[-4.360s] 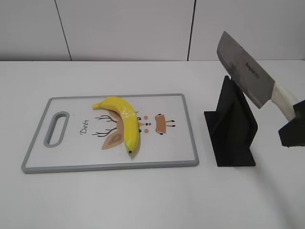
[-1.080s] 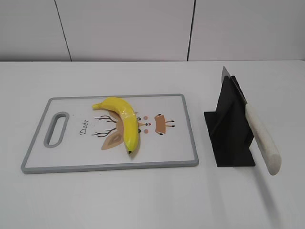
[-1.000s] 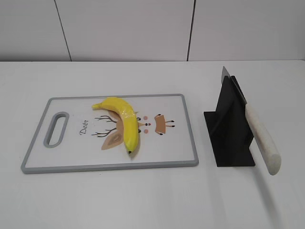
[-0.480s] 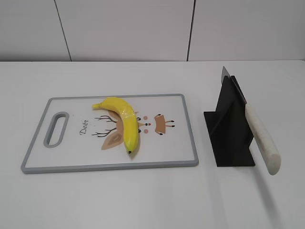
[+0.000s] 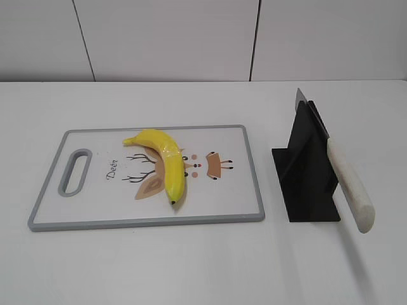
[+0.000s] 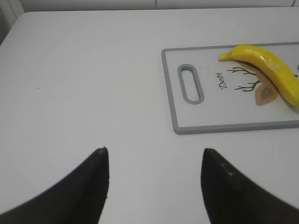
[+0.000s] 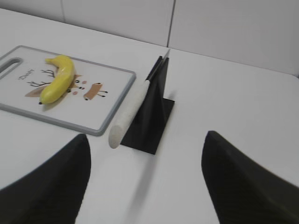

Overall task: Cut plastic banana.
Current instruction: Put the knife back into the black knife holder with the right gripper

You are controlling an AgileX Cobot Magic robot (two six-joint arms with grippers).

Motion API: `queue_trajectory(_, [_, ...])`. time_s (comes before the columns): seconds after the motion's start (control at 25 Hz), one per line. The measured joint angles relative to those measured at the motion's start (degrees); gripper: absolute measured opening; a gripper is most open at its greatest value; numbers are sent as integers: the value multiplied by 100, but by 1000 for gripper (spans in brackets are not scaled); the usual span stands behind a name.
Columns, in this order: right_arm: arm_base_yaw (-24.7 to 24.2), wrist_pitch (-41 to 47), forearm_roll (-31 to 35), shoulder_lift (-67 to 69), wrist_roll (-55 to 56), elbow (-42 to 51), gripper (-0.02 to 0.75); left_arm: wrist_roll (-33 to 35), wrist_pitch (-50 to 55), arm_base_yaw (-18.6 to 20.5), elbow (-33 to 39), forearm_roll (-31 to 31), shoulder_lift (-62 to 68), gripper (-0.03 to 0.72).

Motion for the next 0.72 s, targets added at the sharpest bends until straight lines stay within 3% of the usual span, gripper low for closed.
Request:
queue_trajectory(0.24, [-812, -6, 0, 0, 0, 0, 569, -5, 0, 0, 0, 0, 0, 583])
queue_trajectory(0.72, [-856, -39, 48, -1, 93, 106, 569, -7, 0, 0, 0, 0, 0, 581])
